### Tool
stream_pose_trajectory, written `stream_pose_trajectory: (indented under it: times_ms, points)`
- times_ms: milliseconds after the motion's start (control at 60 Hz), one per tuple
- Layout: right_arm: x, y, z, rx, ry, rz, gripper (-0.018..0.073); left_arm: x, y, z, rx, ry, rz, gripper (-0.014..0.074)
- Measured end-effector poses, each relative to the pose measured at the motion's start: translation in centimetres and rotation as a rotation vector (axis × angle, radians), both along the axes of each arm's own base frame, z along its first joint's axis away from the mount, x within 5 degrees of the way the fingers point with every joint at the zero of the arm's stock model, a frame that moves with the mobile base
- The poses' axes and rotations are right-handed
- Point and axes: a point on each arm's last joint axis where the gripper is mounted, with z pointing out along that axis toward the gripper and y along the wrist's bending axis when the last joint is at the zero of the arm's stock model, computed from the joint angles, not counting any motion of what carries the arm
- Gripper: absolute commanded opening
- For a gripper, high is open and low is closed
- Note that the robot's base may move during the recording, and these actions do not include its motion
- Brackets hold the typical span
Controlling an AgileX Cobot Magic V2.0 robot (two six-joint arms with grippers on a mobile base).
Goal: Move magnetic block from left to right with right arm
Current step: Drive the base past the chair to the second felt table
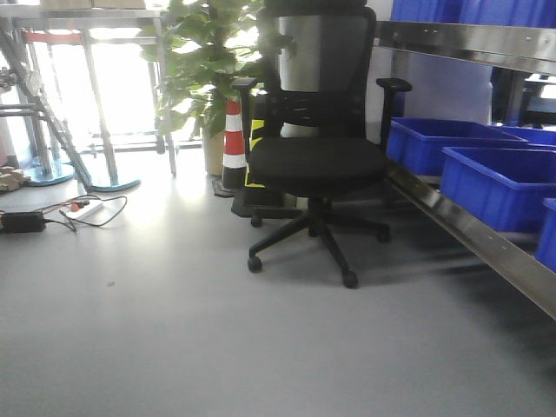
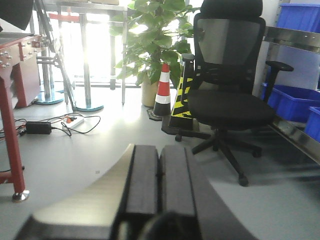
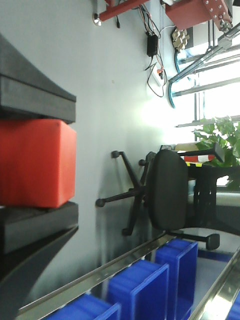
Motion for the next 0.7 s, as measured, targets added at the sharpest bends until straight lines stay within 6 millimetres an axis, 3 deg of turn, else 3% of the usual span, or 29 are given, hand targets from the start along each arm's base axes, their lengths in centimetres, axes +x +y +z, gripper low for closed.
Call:
stream_pose_trajectory:
  times_ms: [701]
  points:
    - [0.0, 0.0, 0.0, 0.0, 0.0, 0.0, 0.0141, 0.0, 0.0, 0.0, 0.0, 0.0, 0.0, -0.0116]
